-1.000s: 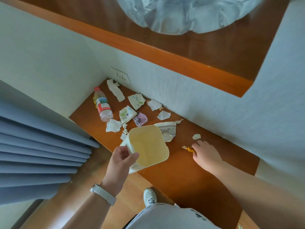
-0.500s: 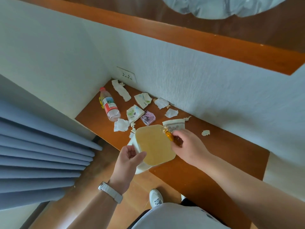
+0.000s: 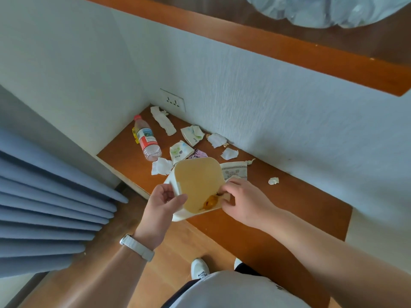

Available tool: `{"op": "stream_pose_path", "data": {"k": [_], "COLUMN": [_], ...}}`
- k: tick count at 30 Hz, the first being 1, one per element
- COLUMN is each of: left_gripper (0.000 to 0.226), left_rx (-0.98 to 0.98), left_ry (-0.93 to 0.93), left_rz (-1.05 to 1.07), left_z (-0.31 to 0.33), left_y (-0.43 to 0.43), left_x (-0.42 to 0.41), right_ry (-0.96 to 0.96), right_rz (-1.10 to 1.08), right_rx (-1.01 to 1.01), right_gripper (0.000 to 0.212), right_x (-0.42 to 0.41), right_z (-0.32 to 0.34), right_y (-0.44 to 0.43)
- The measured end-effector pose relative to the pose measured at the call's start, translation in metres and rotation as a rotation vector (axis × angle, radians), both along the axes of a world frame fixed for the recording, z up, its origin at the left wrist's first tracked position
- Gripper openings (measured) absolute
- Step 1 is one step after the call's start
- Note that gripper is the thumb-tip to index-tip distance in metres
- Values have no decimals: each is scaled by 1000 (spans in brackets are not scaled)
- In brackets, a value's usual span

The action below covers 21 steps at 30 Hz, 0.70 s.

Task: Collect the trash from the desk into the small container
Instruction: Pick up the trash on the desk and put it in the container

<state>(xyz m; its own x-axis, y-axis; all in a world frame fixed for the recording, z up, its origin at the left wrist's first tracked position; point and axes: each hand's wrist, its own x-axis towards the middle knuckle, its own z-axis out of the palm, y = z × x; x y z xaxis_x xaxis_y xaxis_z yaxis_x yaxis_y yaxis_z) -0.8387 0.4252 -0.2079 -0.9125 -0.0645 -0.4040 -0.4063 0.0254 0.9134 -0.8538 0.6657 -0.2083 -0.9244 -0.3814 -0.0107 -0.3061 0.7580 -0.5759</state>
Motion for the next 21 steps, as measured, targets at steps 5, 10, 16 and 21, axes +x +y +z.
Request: {"op": "stream_pose_path", "data": {"k": [5, 10, 16, 21], "left_gripper": [69, 67, 63, 74], "left_rx": [3, -10, -24, -36], "left_ry": [0, -19, -15, -24], "left_rz": [-5, -5, -16, 18], "left_z": [1, 1, 8, 6], "left_y": [7, 17, 30, 33], "left_x": [-2, -8, -15, -19], "right_ry": [-52, -148, -237, -239], "right_rz": [-92, -378, -413, -380], "right_rx": [-99, 42, 307, 347], "right_gripper": [27, 35, 44, 44], "right_x": [1, -14, -31, -43], "right_z": [4, -32, -88, -111], "right_y": [20, 69, 126, 133]}}
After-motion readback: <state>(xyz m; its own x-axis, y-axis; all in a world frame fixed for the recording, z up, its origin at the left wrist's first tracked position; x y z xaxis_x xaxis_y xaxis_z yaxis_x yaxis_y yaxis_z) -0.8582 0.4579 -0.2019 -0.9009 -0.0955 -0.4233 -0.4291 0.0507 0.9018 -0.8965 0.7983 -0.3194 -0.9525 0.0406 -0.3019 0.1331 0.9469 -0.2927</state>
